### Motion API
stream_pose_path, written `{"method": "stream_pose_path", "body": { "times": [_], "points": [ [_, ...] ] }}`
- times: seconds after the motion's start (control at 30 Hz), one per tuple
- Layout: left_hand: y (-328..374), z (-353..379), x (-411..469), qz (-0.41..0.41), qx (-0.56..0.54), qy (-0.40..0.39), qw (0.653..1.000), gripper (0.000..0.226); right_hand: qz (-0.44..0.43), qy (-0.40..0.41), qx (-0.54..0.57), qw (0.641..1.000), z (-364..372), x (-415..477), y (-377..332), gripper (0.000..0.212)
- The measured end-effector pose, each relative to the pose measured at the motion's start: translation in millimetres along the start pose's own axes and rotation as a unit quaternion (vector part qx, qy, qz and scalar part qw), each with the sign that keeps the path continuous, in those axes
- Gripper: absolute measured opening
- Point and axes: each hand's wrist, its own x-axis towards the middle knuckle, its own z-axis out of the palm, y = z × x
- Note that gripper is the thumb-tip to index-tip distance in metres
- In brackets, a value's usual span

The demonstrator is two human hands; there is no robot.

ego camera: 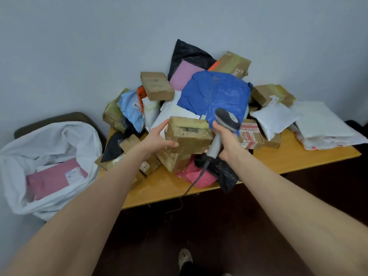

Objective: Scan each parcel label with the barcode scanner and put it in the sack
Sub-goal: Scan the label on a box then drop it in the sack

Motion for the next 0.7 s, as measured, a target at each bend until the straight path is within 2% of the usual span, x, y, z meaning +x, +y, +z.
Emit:
{"method": "stream_pose_path", "body": {
  "times": [0.07,0.13,0.23,0.27,0.33,0.4,0.5,0.57,0.63,0.7],
  "points": [
    [0.8,-8.2,-6.2,-0.022,-0.039,-0.025,0.999,0.096,-0.013,0.007,0.005,1.0,8.9,-3.3,-5.7,0.04],
    [0.7,-15.4,-9.3,-0.041,-0.141,-0.041,0.988,0.084,-0.021,0.017,-0.004,1.0,19.9,-4.4,-6.9,0.017],
    [0.3,-24.6,-8.7,-0.018,-0.235,0.054,0.97,0.042,-0.02,0.014,-0.016,1.0,39.7,-3.8,-0.9,0.017],
    [1.1,-28.7,-9.2,-0.01,-0.252,0.078,0.964,0.034,-0.018,0.012,-0.017,1.0,47.3,-3.5,1.6,0.021],
    [-3.3,-41.6,-6.4,0.01,-0.286,0.083,0.955,0.037,-0.007,0.009,-0.015,1.0,62.3,-2.1,8.7,0.038],
    [-7.9,-59.2,-4.1,0.038,-0.31,0.067,0.948,0.054,0.002,0.009,-0.003,1.0,78.9,-0.9,15.0,0.049],
    [-17.0,-90.7,1.1,0.054,-0.292,0.008,0.955,0.075,0.012,-0.005,0.023,1.0,105.2,4.7,23.8,0.045],
    [-19.0,-109.3,3.0,0.042,-0.298,-0.011,0.954,0.065,0.008,-0.021,0.025,0.999,122.3,8.7,28.1,0.038],
    [-18.0,-125.4,6.3,0.019,-0.313,0.011,0.95,0.04,0.003,-0.034,0.012,0.999,138.2,14.0,32.4,0.028],
    [-21.4,-140.6,14.2,-0.006,-0.32,0.032,0.947,0.034,-0.002,-0.038,0.001,0.999,152.5,19.3,38.4,0.016]
  ]
}}
